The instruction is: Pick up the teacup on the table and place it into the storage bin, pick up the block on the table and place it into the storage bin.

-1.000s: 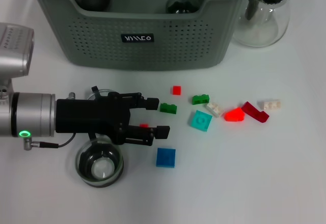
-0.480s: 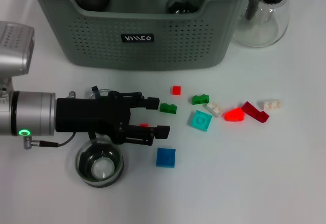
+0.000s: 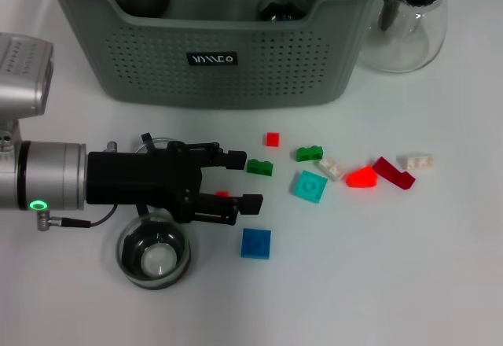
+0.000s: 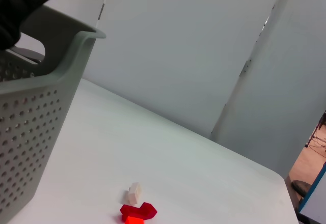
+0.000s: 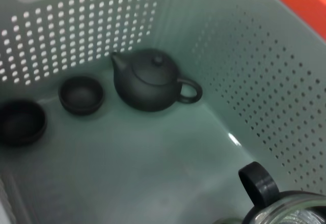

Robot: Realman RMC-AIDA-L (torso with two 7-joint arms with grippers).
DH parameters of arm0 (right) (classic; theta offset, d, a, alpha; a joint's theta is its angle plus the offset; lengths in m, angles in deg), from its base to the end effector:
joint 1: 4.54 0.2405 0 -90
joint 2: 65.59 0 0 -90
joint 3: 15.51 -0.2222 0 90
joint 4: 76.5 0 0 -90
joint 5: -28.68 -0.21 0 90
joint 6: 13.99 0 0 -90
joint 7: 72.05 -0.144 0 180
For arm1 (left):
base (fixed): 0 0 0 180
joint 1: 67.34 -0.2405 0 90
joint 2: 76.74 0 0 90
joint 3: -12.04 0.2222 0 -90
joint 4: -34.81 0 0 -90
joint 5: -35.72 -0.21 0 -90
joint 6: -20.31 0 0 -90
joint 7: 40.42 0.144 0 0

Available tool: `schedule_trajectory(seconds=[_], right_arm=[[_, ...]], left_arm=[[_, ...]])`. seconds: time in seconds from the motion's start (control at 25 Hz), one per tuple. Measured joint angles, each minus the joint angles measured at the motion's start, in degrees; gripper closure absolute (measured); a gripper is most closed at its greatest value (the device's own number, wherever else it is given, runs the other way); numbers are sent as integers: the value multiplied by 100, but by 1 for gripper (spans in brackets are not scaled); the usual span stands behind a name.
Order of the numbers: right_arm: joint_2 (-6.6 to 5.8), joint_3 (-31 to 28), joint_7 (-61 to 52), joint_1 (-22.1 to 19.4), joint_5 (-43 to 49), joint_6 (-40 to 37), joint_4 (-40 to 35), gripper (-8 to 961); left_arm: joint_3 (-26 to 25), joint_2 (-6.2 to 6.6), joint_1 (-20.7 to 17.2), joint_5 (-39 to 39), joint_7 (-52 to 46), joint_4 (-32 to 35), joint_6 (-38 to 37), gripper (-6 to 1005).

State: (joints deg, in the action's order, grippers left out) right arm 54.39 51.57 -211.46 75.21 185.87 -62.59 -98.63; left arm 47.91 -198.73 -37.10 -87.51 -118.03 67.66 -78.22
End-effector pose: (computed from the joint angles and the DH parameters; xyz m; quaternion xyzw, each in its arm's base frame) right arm 0.0443 0.4544 -0.0563 -0.9351 0.1606 -0.1328 0.2867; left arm -0.2322 0.2720 -0.0175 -0.9385 -0.2317 -0.2557 0.0089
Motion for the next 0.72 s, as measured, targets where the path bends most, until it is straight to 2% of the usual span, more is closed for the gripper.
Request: schedule_trajectory(seconds=[0.72], right_arm=[[35,34,-25,-112,2,96,95,893]], left_arm=[[16,-8,0,1,30,-24,24,200]])
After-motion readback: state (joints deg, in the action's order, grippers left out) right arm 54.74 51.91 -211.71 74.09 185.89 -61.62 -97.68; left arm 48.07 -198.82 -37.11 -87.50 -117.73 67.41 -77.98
